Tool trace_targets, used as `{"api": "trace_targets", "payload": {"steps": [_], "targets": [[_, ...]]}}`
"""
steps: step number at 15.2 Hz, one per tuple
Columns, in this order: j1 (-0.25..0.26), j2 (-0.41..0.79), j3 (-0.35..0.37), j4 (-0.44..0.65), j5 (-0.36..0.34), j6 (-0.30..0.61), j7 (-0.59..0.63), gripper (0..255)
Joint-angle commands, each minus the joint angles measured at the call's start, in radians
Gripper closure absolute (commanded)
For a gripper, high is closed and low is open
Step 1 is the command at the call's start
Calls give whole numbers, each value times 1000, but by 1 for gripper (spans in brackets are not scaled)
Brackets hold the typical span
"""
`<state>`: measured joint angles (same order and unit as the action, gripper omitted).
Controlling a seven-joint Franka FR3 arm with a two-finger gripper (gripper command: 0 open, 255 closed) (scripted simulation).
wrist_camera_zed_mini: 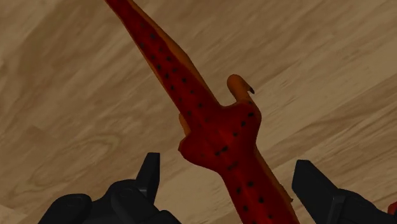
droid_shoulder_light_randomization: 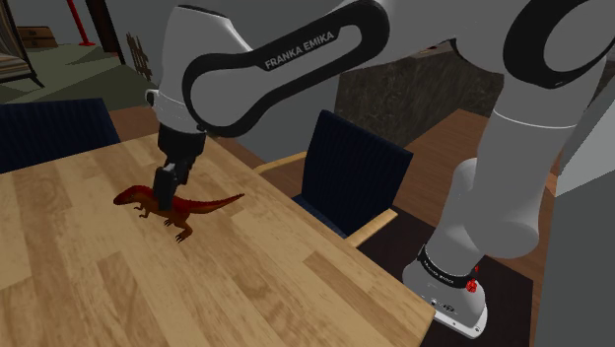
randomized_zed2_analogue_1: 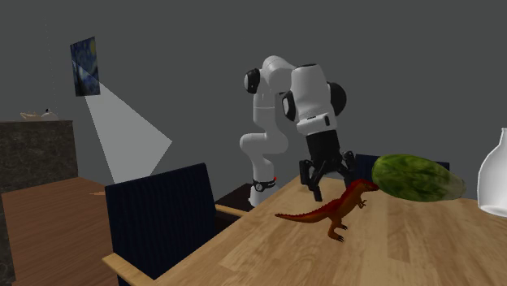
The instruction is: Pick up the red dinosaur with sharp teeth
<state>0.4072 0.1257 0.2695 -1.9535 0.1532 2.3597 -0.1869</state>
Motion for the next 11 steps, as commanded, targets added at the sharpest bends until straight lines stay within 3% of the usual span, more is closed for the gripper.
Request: {"api": "trace_targets", "payload": {"steps": [1, 7, 8, 11], "targets": [[3, 17, 2, -3, -3, 22, -3, 0], [5, 43, 2, -35, -3, 79, -9, 0], [4, 41, 2, -37, -2, 78, -10, 255], [5, 41, 2, -36, -3, 78, -10, 255]]}}
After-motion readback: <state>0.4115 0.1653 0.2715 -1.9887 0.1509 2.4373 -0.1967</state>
